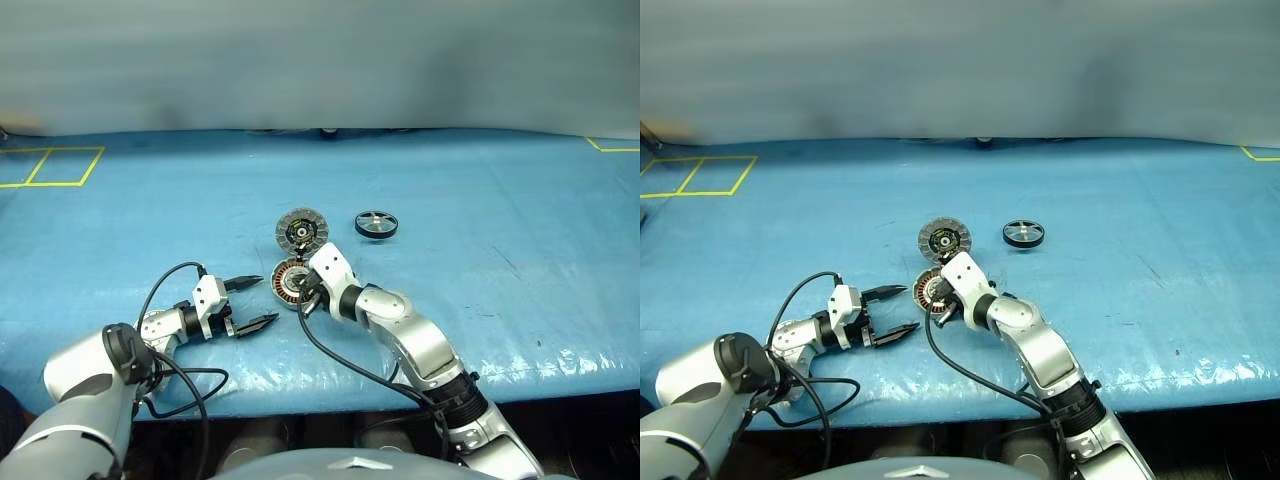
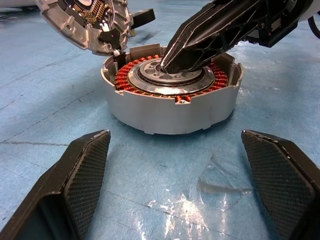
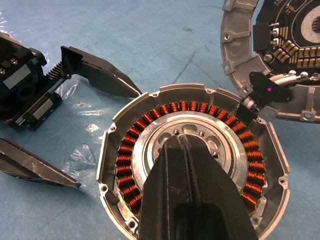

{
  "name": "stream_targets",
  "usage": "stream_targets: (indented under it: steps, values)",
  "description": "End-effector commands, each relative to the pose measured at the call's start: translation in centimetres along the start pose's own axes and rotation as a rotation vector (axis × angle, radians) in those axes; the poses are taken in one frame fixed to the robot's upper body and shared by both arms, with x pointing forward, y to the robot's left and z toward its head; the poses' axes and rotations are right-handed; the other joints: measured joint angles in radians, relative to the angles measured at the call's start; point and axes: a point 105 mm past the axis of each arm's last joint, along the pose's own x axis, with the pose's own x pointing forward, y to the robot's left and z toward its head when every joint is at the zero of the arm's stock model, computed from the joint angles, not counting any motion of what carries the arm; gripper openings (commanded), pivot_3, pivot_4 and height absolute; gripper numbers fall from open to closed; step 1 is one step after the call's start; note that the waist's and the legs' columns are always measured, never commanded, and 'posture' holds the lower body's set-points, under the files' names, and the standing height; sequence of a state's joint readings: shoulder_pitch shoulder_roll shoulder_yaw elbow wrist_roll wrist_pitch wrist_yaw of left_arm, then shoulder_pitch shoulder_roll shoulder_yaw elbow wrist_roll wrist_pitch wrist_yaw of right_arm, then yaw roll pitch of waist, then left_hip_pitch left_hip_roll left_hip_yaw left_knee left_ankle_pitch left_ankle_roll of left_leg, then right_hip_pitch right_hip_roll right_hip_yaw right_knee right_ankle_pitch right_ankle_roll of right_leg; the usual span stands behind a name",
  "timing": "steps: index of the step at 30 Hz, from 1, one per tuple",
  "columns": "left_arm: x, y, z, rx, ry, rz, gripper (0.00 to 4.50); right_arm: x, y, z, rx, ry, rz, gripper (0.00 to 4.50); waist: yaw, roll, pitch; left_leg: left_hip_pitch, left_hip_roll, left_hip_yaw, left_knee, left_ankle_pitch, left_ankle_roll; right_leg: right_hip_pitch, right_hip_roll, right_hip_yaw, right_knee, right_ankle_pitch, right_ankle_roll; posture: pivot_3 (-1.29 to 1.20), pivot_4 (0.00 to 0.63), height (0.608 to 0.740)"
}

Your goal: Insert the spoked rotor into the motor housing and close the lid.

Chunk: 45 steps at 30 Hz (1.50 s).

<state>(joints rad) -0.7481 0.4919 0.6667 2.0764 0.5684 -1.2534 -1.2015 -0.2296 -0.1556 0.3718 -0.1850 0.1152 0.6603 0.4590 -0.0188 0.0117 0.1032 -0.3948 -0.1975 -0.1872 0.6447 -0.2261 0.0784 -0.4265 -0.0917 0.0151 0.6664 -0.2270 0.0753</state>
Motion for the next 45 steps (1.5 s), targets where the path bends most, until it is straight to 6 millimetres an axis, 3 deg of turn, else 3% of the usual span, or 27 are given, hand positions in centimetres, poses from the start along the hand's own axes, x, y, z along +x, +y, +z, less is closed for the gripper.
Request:
stream_targets:
  steps: [1, 6, 11, 15, 18, 30, 34, 45]
  values:
    - [-0.3, -1.1, -0.9, -0.055, 0.020, -0.021, 4.50, -1.6, 0.1, 3.6, 0.017, -0.174, 0.003, 0.01, 0.000, 0.000, 0.000, 0.000, 0.000, 0.000, 0.000, 0.000, 0.000, 0.000, 0.000, 0.000, 0.000, 0.000, 0.000, 0.00, 0.150, 0.740]
    - [-0.3, -0.9, -0.8, -0.051, 0.014, -0.020, 4.50, -4.4, -0.9, 5.0, 0.021, -0.250, -0.041, 0.01, 0.001, 0.000, 0.000, 0.000, 0.000, 0.000, -0.001, 0.000, 0.000, 0.000, 0.000, 0.000, -0.001, 0.000, 0.000, 0.00, 0.150, 0.740]
    - [-0.2, -0.9, -0.7, -0.053, 0.017, -0.026, 4.50, -7.1, -5.4, 3.1, -0.084, -0.142, -0.216, 0.01, 0.005, -0.001, 0.001, 0.000, 0.000, 0.000, -0.001, 0.000, 0.001, 0.000, 0.000, 0.000, -0.002, 0.000, 0.000, 0.00, 0.150, 0.740]
    - [0.0, -0.8, -0.6, -0.052, 0.014, -0.030, 4.50, -8.4, -9.6, 2.7, -0.130, -0.094, -0.368, 0.92, 0.006, -0.001, 0.001, 0.000, 0.001, 0.000, -0.002, 0.000, 0.000, 0.000, 0.000, 0.000, -0.002, 0.000, 0.000, 0.00, 0.150, 0.740]
    - [0.1, -0.8, -0.6, -0.053, 0.013, -0.029, 4.50, -8.7, -11.4, 2.7, -0.139, -0.082, -0.407, 1.85, 0.006, -0.001, 0.001, 0.000, 0.001, 0.000, -0.002, 0.000, 0.000, 0.000, -0.001, 0.000, -0.002, 0.000, 0.000, 0.00, 0.150, 0.740]
    - [0.3, -1.2, -1.0, -0.065, 0.011, -0.016, 4.50, -7.5, -17.3, 2.8, -0.060, -0.043, -0.458, 1.85, 0.008, 0.000, 0.002, -0.001, 0.000, 0.000, -0.002, 0.000, 0.001, 0.000, -0.001, 0.000, -0.003, 0.000, 0.000, 0.00, 0.150, 0.740]
    - [0.4, -1.3, -1.0, -0.064, 0.009, -0.014, 4.50, -6.4, -17.9, 2.4, -0.073, 0.004, -0.440, 1.85, 0.008, 0.001, 0.002, -0.001, 0.000, 0.000, -0.003, 0.000, 0.001, 0.000, -0.002, 0.000, -0.003, 0.000, 0.000, 0.00, 0.150, 0.740]
    - [0.5, -1.4, -1.0, -0.056, 0.010, -0.014, 4.50, -4.9, -17.0, 0.3, -0.058, 0.086, -0.382, 1.85, 0.008, 0.002, 0.001, -0.001, 0.000, 0.000, -0.002, 0.000, 0.001, 0.000, -0.002, 0.001, -0.003, 0.000, -0.001, 0.00, 0.150, 0.740]
